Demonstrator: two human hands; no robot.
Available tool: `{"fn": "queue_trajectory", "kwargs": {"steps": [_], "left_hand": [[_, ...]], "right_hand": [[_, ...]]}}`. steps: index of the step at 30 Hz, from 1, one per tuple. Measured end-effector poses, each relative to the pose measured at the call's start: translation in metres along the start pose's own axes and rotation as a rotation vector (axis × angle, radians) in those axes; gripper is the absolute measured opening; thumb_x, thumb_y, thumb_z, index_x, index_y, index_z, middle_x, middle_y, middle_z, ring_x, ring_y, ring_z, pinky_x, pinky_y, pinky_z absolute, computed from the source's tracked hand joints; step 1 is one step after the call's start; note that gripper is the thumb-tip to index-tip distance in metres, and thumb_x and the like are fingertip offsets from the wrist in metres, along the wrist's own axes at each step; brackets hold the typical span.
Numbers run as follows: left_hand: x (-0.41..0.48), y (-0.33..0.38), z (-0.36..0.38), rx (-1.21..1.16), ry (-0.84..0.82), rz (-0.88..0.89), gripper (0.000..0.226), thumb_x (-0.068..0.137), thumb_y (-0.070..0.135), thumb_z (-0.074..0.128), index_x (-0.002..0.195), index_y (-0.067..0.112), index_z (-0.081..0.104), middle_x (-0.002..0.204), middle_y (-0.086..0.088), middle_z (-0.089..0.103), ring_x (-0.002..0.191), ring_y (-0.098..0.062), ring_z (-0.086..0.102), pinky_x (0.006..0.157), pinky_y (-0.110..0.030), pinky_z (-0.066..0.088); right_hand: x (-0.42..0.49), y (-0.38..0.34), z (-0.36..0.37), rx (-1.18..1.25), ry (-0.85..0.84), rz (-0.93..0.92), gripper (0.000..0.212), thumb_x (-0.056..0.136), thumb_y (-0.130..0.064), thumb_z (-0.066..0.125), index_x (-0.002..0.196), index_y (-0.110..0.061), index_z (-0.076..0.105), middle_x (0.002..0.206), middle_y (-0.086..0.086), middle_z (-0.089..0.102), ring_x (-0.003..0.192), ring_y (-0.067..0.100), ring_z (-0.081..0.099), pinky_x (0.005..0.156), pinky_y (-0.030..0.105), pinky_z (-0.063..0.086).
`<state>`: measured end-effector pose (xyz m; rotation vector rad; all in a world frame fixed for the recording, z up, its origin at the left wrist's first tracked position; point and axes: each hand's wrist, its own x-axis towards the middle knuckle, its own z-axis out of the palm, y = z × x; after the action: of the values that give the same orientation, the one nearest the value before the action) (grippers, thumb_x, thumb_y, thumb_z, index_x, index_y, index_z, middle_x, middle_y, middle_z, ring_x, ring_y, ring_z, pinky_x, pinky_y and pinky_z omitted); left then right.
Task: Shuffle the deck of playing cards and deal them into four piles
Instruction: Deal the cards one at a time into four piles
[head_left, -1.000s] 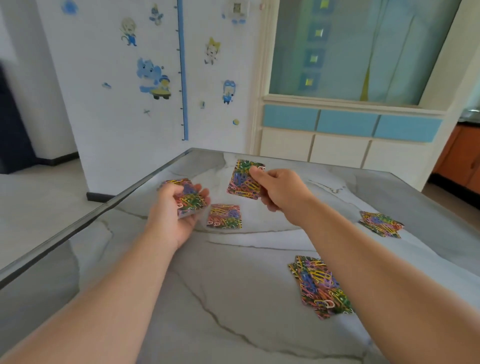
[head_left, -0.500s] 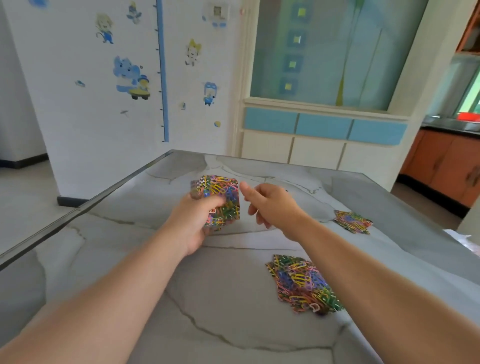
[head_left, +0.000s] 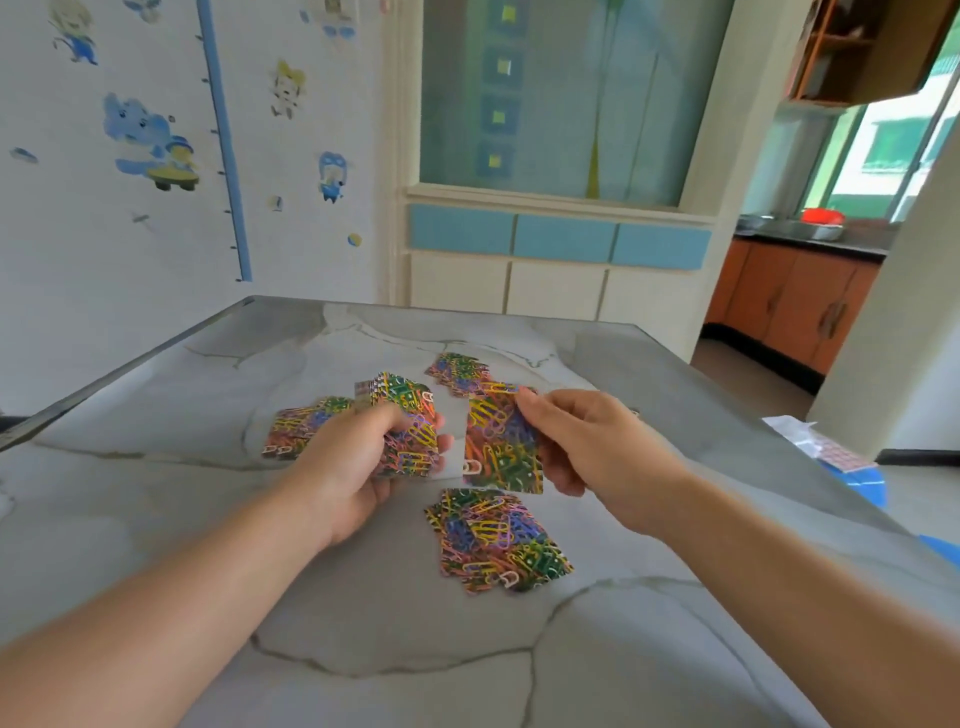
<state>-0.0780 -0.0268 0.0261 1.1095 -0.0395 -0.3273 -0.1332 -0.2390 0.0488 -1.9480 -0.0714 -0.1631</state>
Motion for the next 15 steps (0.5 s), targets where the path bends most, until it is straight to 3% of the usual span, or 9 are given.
{"fn": "queue_trajectory", "kwargs": {"steps": [3, 4, 10, 15], "left_hand": [[0.002, -0.001, -0.002, 0.008, 0.020, 0.060, 0.028, 0.091, 0.000, 0.045, 0.111, -0.003, 0.064, 0.104, -0.023, 0.073, 0.079, -0.031, 0.075, 0.065, -0.041, 0.063], [0.002, 0.000, -0.003, 0.010, 0.019, 0.076, 0.026, 0.091, 0.000, 0.045, 0.108, -0.002, 0.065, 0.106, -0.024, 0.072, 0.082, -0.032, 0.075, 0.067, -0.042, 0.062], [-0.002, -0.002, -0.001, 0.142, -0.002, 0.125, 0.023, 0.090, 0.001, 0.054, 0.107, -0.004, 0.068, 0.096, -0.027, 0.074, 0.078, -0.030, 0.075, 0.061, -0.034, 0.061], [-0.010, -0.009, 0.013, 0.213, -0.084, 0.148, 0.016, 0.083, -0.002, 0.064, 0.095, 0.002, 0.075, 0.090, -0.020, 0.076, 0.073, -0.029, 0.073, 0.058, -0.031, 0.058]], "right_hand": [[-0.028, 0.021, 0.005, -0.789, -0.114, -0.182, 0.059, 0.084, -0.067, 0.055, 0.055, -0.016, 0.043, 0.046, -0.005, 0.043, 0.043, 0.010, 0.037, 0.043, 0.026, 0.030], [-0.032, 0.026, 0.009, -0.923, -0.099, -0.238, 0.062, 0.083, -0.069, 0.053, 0.055, -0.015, 0.042, 0.047, -0.003, 0.042, 0.045, 0.011, 0.038, 0.044, 0.028, 0.030], [-0.022, 0.031, 0.015, -0.508, 0.054, -0.225, 0.054, 0.089, -0.057, 0.057, 0.056, -0.015, 0.045, 0.047, -0.008, 0.043, 0.044, 0.008, 0.038, 0.045, 0.023, 0.031], [-0.017, 0.022, 0.017, -0.204, 0.141, -0.174, 0.053, 0.074, -0.074, 0.058, 0.071, -0.021, 0.059, 0.058, -0.008, 0.056, 0.047, 0.004, 0.042, 0.048, 0.017, 0.036]]}}
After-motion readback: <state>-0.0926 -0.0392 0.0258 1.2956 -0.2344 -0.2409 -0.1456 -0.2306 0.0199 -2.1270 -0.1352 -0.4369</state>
